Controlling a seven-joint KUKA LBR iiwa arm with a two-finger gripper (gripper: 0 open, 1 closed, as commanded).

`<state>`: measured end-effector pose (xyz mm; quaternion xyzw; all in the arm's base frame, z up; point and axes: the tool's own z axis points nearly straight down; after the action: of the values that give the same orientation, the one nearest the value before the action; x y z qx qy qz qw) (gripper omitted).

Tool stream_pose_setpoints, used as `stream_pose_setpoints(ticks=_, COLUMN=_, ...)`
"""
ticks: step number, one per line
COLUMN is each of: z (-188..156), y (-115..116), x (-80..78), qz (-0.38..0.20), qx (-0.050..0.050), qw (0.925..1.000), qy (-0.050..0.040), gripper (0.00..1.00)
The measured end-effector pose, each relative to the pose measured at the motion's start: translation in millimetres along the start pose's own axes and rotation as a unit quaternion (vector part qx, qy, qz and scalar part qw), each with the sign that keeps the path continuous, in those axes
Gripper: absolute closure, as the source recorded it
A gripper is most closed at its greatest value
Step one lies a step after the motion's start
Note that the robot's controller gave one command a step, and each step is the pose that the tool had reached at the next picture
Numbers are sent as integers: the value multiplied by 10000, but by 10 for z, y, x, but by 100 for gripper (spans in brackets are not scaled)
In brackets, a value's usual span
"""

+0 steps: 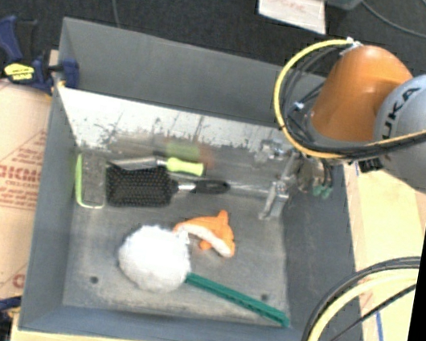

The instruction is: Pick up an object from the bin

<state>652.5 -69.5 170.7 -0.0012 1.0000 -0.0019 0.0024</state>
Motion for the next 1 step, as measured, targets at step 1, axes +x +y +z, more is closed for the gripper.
stream_pose_setpoints(ticks=1, z=0, y=0, x=0, qz=0, qx=0, qw=10000, qy=0, gripper=0)
